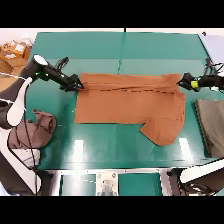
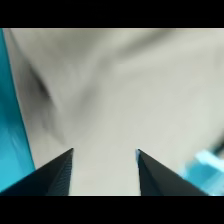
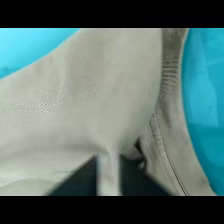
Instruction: Fold the shirts.
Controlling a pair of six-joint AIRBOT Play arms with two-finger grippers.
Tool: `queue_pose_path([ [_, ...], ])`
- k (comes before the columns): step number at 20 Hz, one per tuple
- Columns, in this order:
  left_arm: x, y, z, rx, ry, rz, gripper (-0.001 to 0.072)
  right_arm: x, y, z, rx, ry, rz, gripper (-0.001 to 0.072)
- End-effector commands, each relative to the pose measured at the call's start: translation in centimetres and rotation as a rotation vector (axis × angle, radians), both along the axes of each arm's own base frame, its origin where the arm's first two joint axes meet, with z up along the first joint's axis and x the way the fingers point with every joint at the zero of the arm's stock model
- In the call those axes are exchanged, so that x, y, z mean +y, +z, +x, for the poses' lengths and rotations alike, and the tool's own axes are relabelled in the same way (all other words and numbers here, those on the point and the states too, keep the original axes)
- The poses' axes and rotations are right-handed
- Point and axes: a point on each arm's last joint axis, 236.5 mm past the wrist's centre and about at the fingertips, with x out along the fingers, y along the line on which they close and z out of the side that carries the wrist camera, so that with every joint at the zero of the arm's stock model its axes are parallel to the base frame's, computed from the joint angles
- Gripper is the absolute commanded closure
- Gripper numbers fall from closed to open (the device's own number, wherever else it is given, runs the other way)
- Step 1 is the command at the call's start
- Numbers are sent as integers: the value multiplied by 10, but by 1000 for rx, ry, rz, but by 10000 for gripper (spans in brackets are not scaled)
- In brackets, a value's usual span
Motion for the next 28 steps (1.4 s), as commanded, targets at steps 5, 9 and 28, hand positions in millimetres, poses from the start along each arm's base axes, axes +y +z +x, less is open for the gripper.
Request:
queue_pose_path([
  [5,28,54,-65,165,-93,51,680,-17,38,-76,143,-51,129,687],
  [9,44,67,-85,9,-54,262,680,-11,39,-150,196,-139,156,687],
  [28,-48,-2,-175,-254,383,104,-6,75,-75,-300,512,-439,340,115],
])
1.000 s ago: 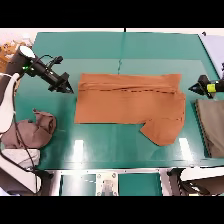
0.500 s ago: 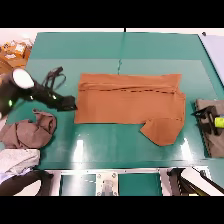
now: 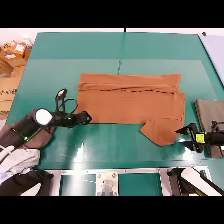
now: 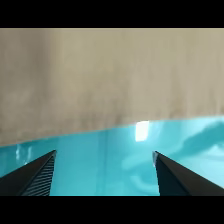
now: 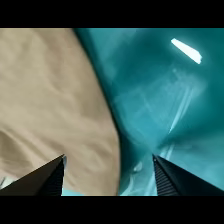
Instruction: Fold the shirts.
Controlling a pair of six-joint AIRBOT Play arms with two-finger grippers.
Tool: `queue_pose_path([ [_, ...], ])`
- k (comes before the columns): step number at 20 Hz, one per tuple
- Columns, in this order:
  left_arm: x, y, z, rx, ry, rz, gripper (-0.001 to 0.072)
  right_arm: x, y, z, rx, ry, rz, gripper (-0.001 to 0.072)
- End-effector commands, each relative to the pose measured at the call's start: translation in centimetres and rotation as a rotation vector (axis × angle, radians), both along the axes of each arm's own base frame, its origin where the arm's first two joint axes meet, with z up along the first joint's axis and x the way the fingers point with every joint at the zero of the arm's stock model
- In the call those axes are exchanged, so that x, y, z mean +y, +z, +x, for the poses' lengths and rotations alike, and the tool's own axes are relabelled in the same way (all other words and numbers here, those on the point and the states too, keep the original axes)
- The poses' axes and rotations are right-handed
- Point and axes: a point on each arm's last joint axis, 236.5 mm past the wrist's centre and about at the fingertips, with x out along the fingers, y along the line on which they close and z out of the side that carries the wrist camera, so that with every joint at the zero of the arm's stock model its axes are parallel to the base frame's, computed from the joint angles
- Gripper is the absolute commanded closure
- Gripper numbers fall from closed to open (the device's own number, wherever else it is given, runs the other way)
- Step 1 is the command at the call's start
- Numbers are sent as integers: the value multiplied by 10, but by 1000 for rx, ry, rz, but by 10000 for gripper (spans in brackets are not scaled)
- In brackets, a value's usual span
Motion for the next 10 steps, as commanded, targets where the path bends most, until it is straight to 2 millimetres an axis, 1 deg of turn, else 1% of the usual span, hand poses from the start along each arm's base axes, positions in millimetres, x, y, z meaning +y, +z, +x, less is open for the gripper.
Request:
queue_pose_path([
  [1,-1,-1,9,-32,72,-26,-6,8,-16,18,-31,-7,-19,115],
  [3,-2,-1,9,-28,78,-32,-7,16,-17,31,-56,1,-13,115],
  [5,-7,3,8,-8,99,-71,-7,23,-19,32,-55,31,-11,115],
  [8,-10,4,7,10,118,-97,-6,24,-19,32,-66,52,-15,115],
  [10,-13,0,-5,81,121,-111,-7,23,-19,33,-67,52,-15,115],
])
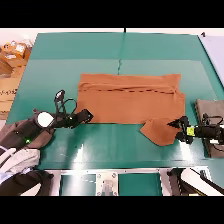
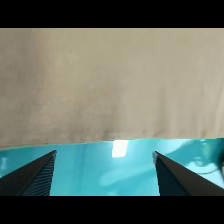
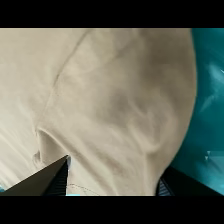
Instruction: Fold the shirts.
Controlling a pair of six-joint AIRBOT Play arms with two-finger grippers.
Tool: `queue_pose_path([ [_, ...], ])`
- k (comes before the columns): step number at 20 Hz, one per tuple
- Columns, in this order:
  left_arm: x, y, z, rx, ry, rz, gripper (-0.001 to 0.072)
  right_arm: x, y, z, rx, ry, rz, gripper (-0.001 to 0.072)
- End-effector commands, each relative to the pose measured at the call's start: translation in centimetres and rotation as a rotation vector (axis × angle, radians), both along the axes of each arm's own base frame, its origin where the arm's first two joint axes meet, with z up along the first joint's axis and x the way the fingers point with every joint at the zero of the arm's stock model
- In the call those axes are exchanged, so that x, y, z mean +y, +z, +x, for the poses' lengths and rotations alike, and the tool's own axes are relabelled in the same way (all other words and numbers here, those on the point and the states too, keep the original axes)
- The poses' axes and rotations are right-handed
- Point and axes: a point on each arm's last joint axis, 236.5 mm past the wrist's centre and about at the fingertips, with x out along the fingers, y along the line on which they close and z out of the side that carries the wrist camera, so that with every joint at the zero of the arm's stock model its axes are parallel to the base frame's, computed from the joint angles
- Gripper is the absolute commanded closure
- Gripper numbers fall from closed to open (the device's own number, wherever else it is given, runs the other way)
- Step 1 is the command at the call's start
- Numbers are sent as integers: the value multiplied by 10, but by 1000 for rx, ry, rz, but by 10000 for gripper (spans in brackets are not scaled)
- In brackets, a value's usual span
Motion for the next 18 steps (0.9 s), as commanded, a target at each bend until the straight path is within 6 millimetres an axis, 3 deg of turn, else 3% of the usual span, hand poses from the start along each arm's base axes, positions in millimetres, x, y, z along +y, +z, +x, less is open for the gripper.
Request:
queue_pose_path([
  [1,-6,-4,-18,91,-9,-29,-7,-2,-3,2,-6,10,-22,115],
  [5,9,-35,-30,162,104,-26,-7,-5,-4,4,-20,17,-39,115],
  [9,26,-39,3,79,287,-60,-6,-5,-4,4,-23,21,-41,115],
  [12,17,-62,6,173,323,-82,-5,-5,-4,3,-22,22,-40,115],
  [14,4,-62,18,183,294,-102,-4,-5,-4,3,-22,22,-40,115],
  [15,-3,-58,24,169,256,-103,65,-5,-4,4,-23,24,-41,115],
  [16,-7,-55,27,158,225,-100,288,-3,-3,2,-20,31,-34,115],
  [17,-9,-52,28,136,191,-91,394,-3,-2,0,-14,46,-32,115],
  [18,-10,-52,27,130,169,-85,423,-4,-1,-3,-5,67,-38,115],
])
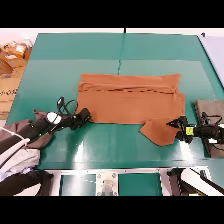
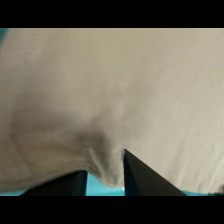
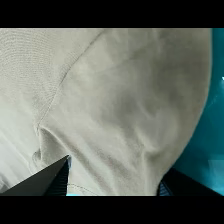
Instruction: Fold the shirts.
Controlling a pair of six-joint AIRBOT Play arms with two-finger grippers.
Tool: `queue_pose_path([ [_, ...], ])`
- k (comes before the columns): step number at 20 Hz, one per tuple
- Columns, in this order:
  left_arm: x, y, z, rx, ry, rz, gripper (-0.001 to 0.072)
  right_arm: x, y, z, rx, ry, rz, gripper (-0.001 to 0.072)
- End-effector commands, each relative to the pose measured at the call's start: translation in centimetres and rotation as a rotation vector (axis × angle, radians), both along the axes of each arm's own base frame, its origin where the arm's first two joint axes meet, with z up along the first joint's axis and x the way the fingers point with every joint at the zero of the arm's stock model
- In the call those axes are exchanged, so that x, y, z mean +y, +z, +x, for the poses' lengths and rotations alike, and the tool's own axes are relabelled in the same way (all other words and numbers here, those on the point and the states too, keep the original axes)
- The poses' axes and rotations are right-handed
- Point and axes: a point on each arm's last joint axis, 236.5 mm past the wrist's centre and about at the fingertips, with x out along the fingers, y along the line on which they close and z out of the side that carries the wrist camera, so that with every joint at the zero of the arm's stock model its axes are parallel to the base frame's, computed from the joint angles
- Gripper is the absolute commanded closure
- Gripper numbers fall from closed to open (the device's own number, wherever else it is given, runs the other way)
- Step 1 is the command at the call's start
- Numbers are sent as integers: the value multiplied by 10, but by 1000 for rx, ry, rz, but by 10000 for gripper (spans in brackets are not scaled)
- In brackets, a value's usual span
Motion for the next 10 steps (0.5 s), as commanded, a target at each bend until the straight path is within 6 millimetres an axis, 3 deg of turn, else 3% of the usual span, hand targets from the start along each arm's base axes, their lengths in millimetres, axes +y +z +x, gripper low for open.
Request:
queue_pose_path([
  [1,-10,4,5,-29,-79,1,479,-6,1,-6,18,49,-31,115],
  [2,-11,3,3,-26,-89,2,672,-8,4,-6,20,67,-36,115],
  [7,-13,1,-3,-38,-155,23,679,0,19,-13,46,129,16,118],
  [8,-13,2,-3,-39,-157,24,679,4,21,-16,56,140,32,231],
  [9,-13,2,-4,-38,-159,23,679,7,22,-18,61,151,44,539],
  [10,-13,1,-6,-35,-173,29,679,7,22,-19,61,153,46,685],
])
